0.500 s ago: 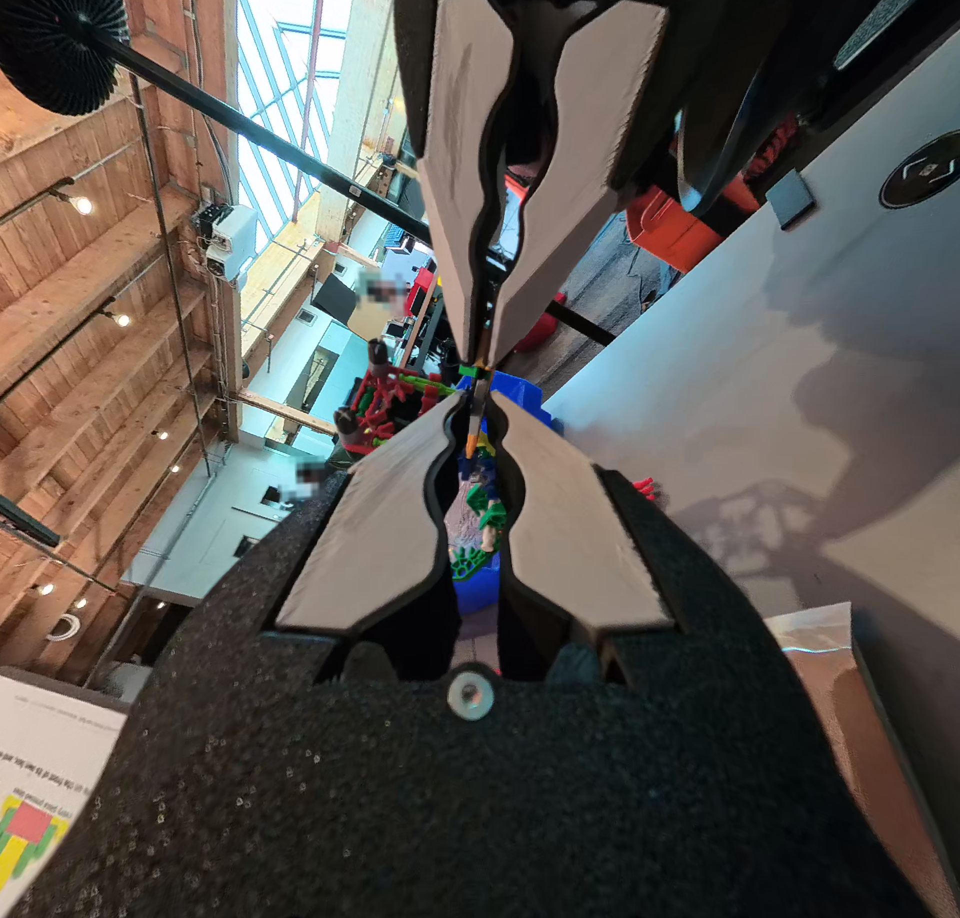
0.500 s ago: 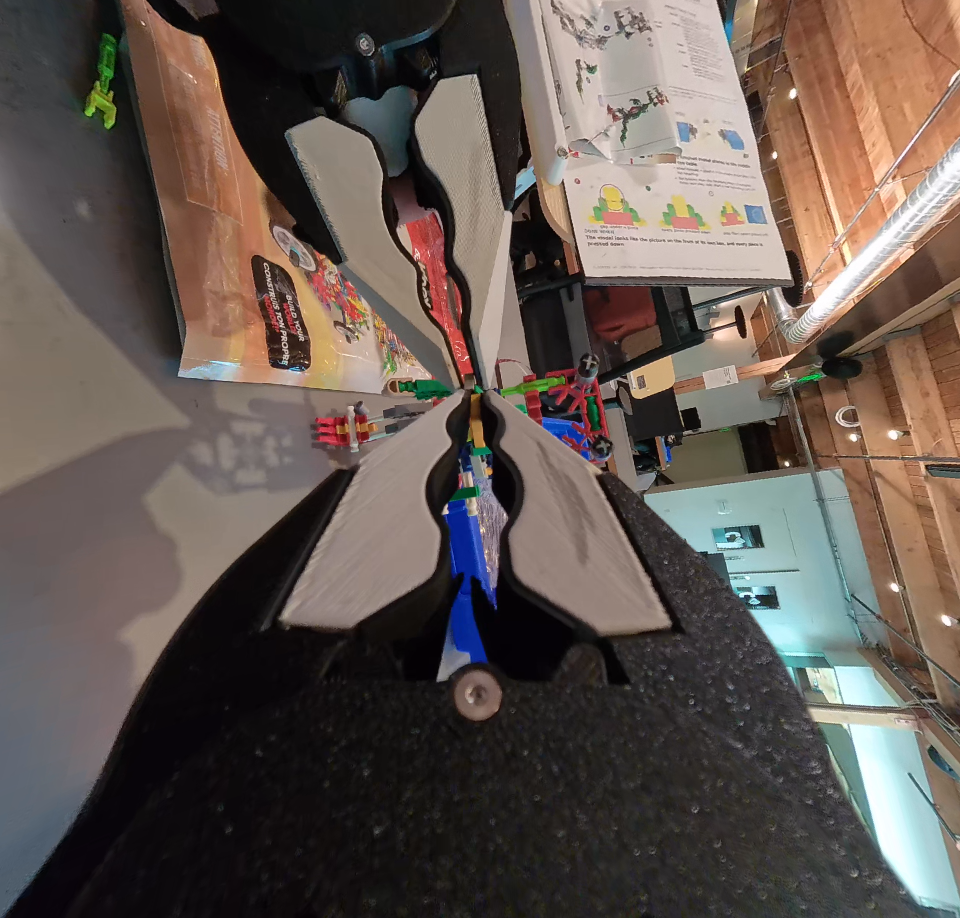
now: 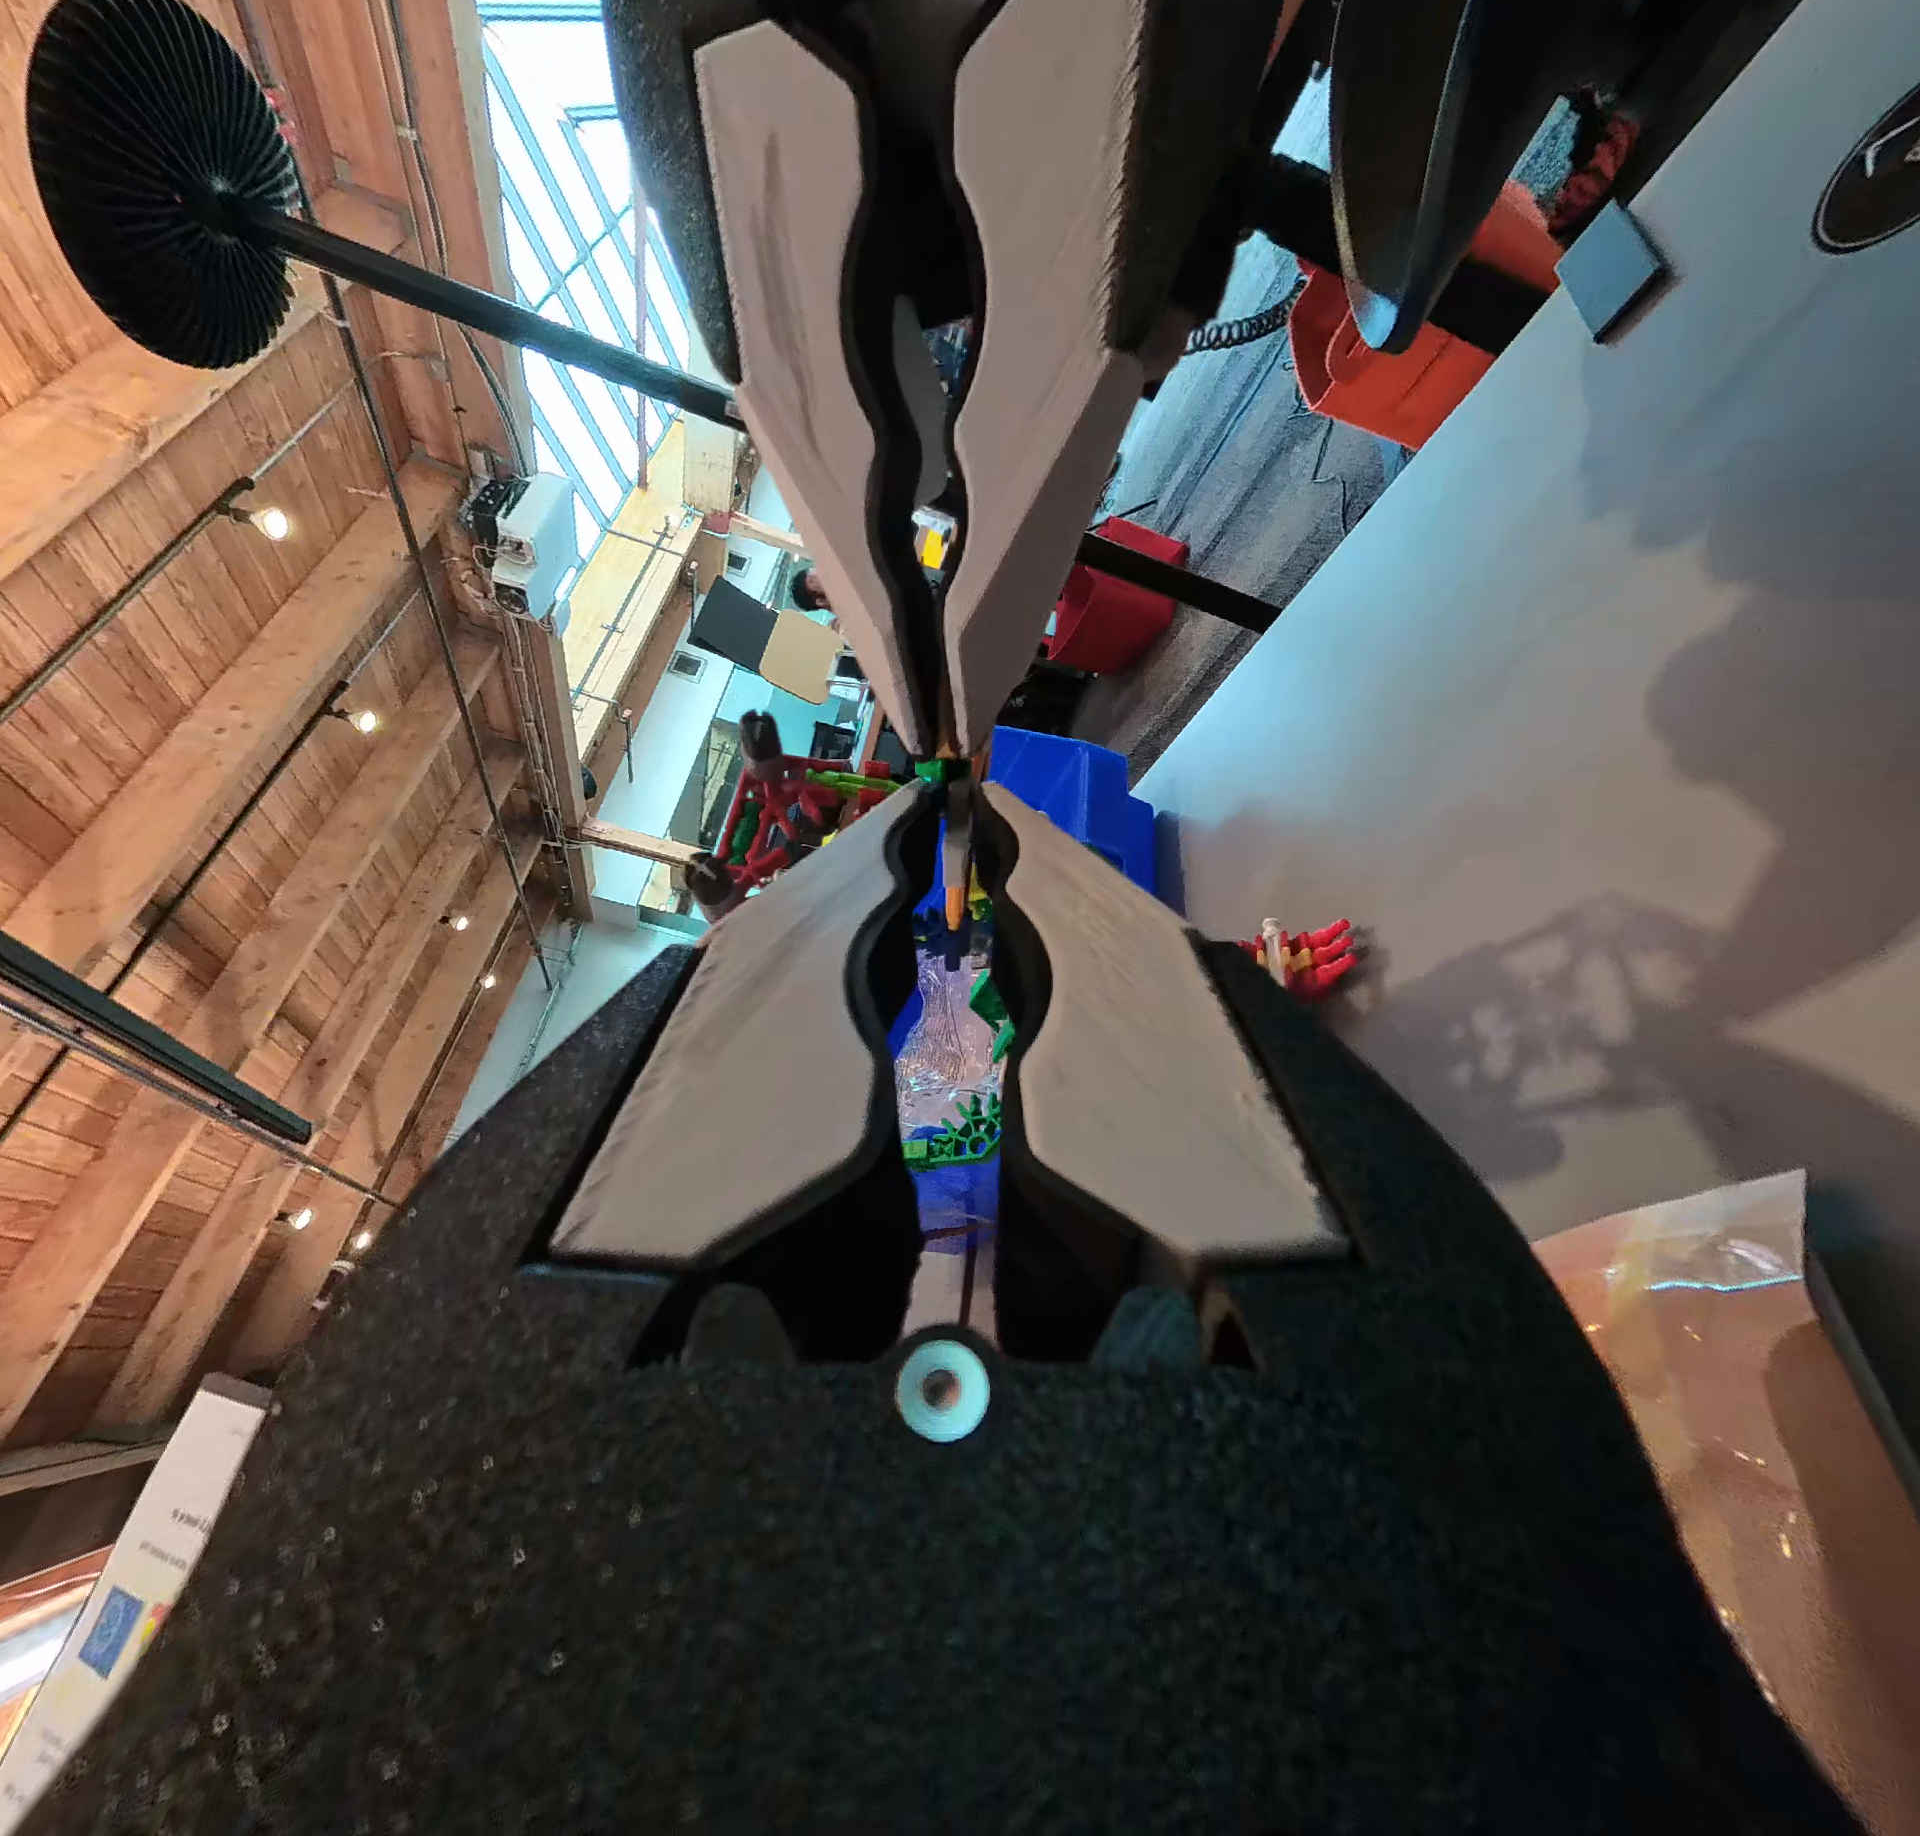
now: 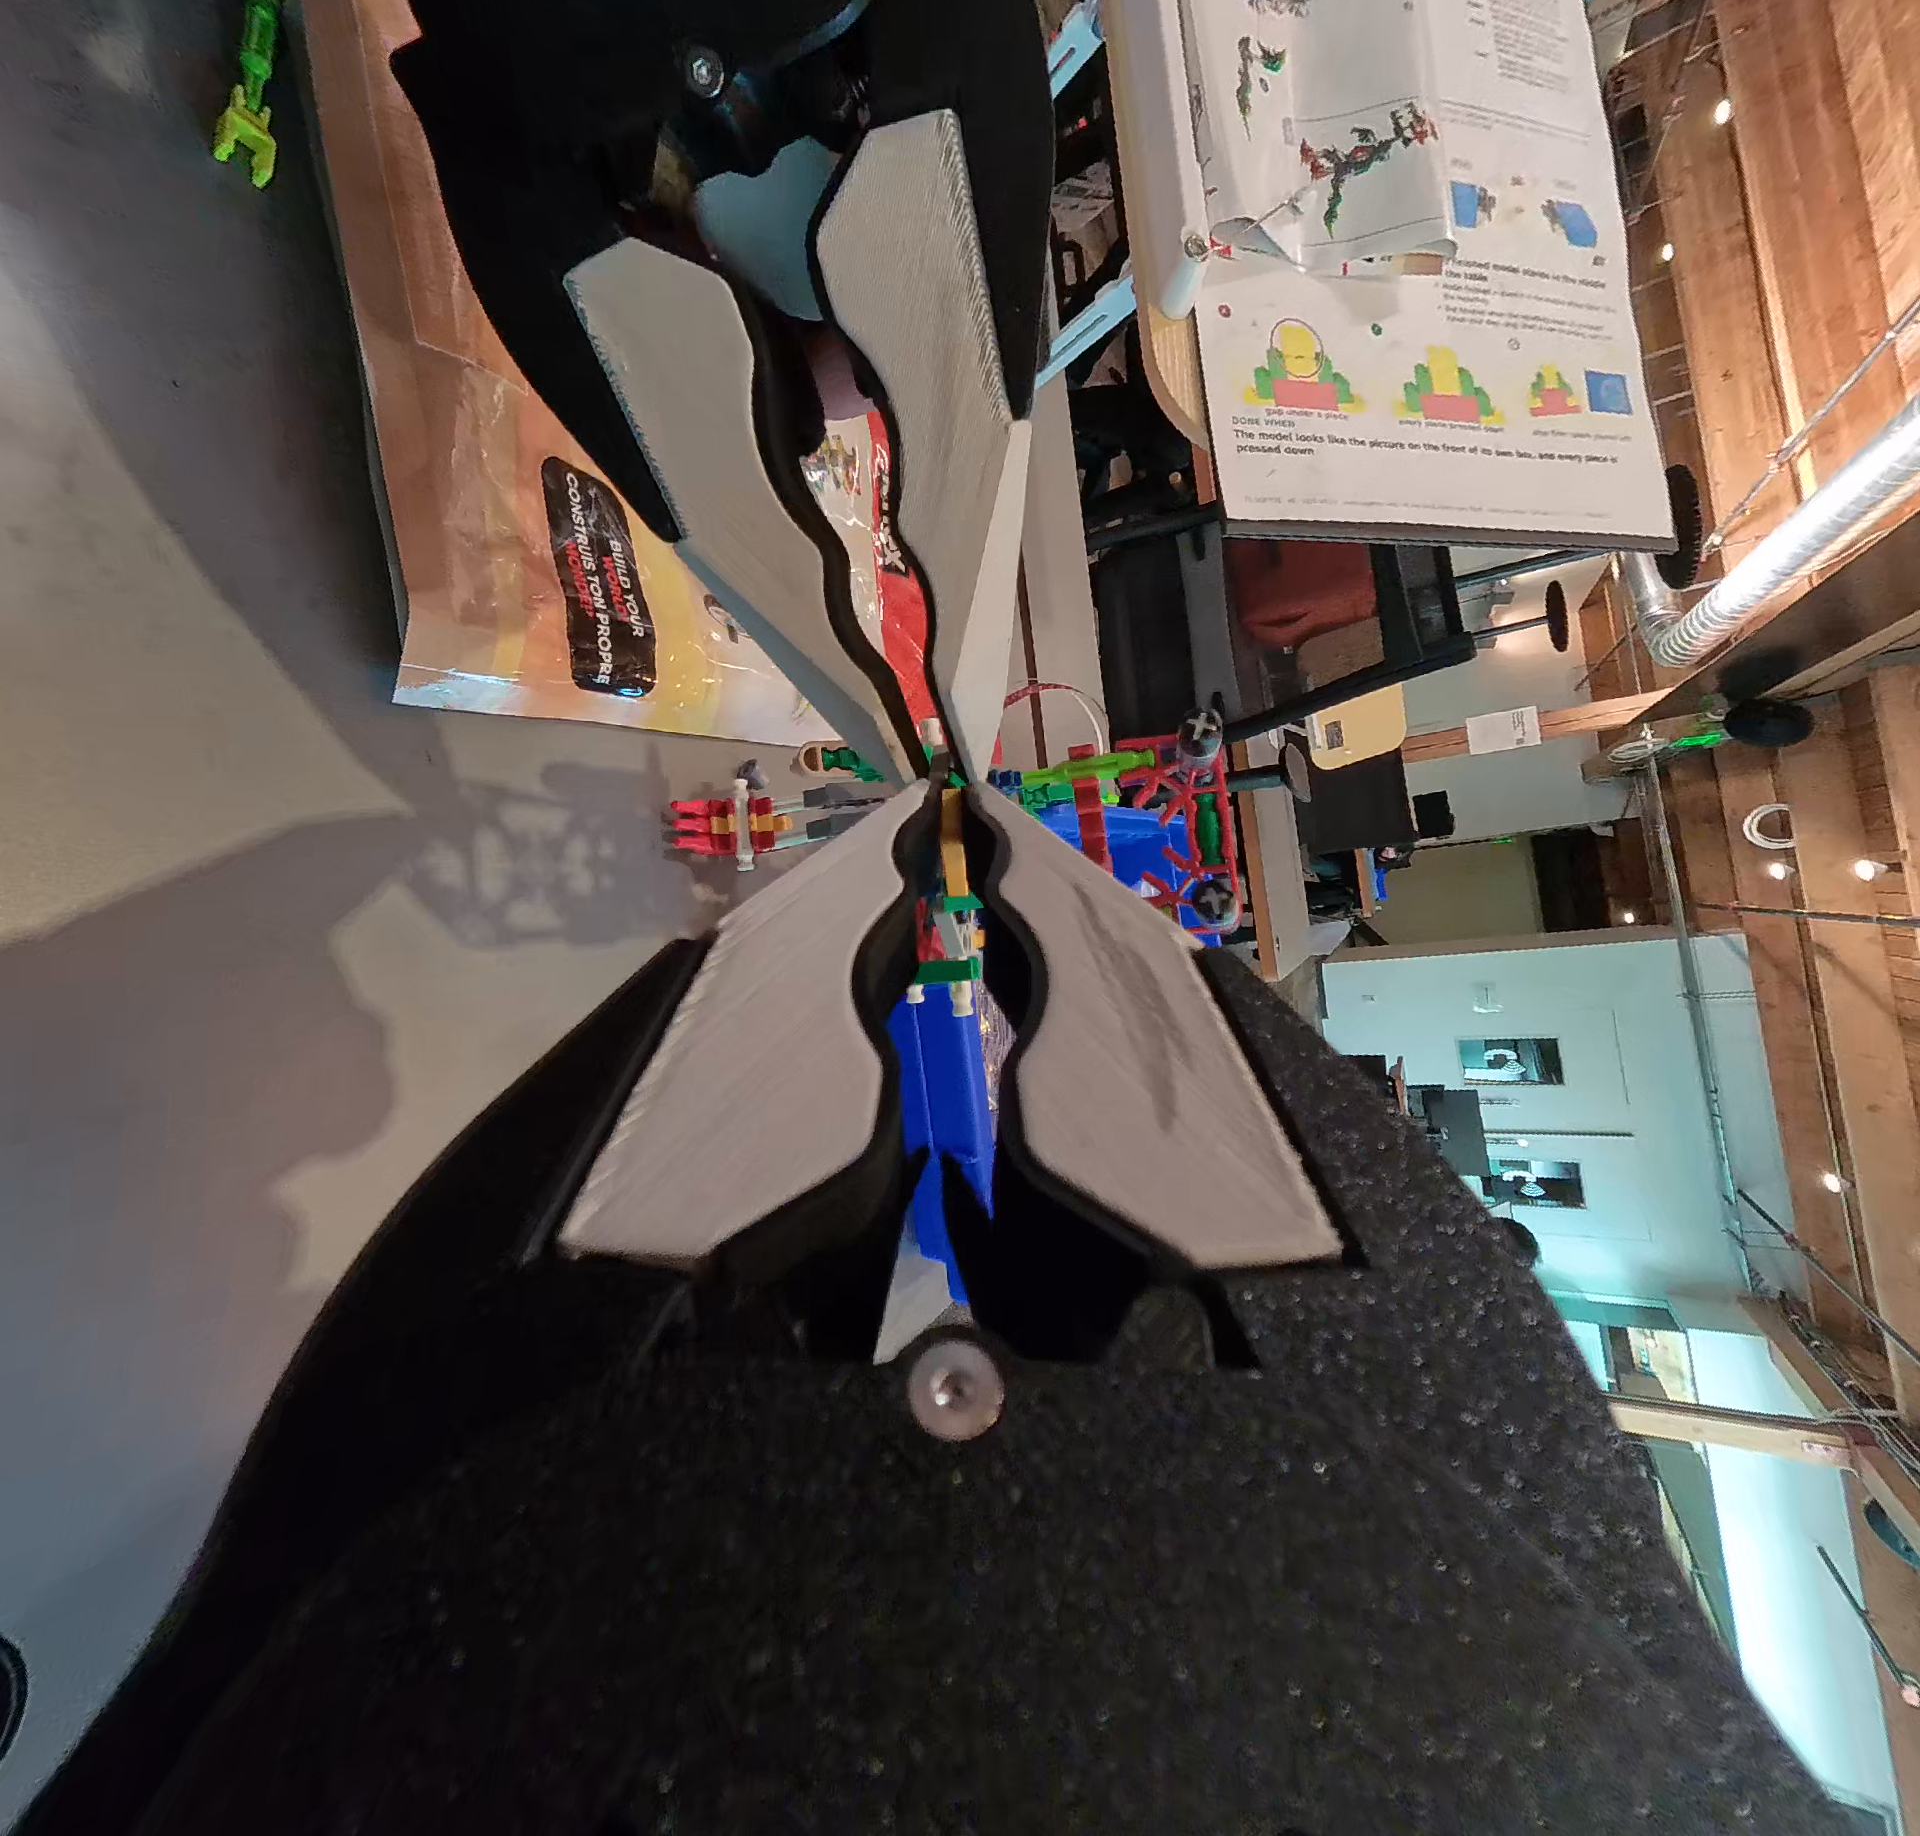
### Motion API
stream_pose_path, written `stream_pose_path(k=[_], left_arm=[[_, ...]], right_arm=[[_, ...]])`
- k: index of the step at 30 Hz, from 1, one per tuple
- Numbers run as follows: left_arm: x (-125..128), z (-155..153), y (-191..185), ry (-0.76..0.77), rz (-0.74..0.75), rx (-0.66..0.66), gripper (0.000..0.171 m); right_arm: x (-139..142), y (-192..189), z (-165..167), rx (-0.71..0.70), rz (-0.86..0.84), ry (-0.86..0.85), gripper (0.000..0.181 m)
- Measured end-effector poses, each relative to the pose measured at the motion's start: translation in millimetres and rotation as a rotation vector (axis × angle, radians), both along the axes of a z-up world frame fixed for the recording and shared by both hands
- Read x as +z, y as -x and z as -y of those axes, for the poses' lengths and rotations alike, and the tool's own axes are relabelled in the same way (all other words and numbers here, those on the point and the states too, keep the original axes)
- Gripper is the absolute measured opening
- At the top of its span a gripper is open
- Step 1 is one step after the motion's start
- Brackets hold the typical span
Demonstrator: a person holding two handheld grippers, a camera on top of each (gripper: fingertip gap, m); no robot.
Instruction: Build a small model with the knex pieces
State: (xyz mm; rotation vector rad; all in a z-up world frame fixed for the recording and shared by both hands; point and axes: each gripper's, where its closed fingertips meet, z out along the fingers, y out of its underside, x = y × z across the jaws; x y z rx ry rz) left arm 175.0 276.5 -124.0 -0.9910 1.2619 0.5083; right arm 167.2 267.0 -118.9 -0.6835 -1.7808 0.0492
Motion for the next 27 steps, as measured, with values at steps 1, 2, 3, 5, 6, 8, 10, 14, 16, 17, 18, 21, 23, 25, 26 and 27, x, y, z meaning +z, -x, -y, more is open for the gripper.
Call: stream_pose_path(k=[1, 2, 3, 5, 6, 8, 10, 14, 16, 17, 18, 21, 23, 25, 26, 27], left_arm=[[-1, 0, 0, 0.014, -0.006, -0.003, 0.002], [-2, 0, 0, 0.028, -0.010, -0.004, 0.001], [-2, 0, 0, 0.036, -0.011, -0.006, 0.001], [-3, 0, -1, 0.048, -0.006, -0.007, 0.000], [-3, 0, -1, 0.061, 0.003, -0.008, 0.000], [-4, -1, -1, 0.084, 0.003, -0.001, 0.000], [-6, -1, -2, 0.131, 0.007, -0.006, 0.000], [-5, -3, -4, 0.180, 0.006, -0.015, 0.000], [-8, -4, -6, 0.212, 0.014, -0.022, 0.000], [-9, -5, -7, 0.219, 0.037, -0.029, 0.000], [-12, -6, -6, 0.220, 0.019, -0.019, 0.000], [-13, -6, -6, 0.242, 0.045, -0.030, 0.000], [-9, -7, -6, 0.230, 0.044, -0.023, 0.000], [-11, -8, -5, 0.243, 0.062, -0.030, 0.000], [-10, -7, -7, 0.235, 0.055, -0.030, 0.000], [-8, -8, -6, 0.219, 0.051, -0.027, 0.000]], right_arm=[[-1, 0, 0, 0.000, 0.004, 0.001, 0.001], [-2, 0, 0, 0.000, 0.003, 0.002, 0.001], [-2, -1, 0, -0.001, 0.001, 0.002, 0.001], [-2, 0, 0, -0.001, -0.004, 0.009, 0.001], [-2, 0, 0, -0.001, -0.005, 0.012, 0.001], [-3, 0, 0, 0.002, -0.006, 0.027, 0.001], [-5, -1, -1, 0.007, 0.008, 0.036, 0.001], [-4, -2, -3, 0.007, 0.013, 0.053, 0.001], [-7, -4, -4, 0.006, 0.026, 0.067, 0.001], [-8, -4, -5, 0.004, 0.024, 0.071, 0.001], [-11, -4, -6, -0.004, 0.034, 0.065, 0.001], [-11, -4, -6, -0.002, 0.007, 0.085, 0.002], [-6, -4, -7, -0.003, -0.022, 0.080, 0.003], [-7, -2, -6, 0.001, -0.017, 0.085, 0.004], [-7, -1, -6, -0.001, -0.024, 0.068, 0.003], [-5, -1, -6, -0.002, -0.033, 0.067, 0.005]])
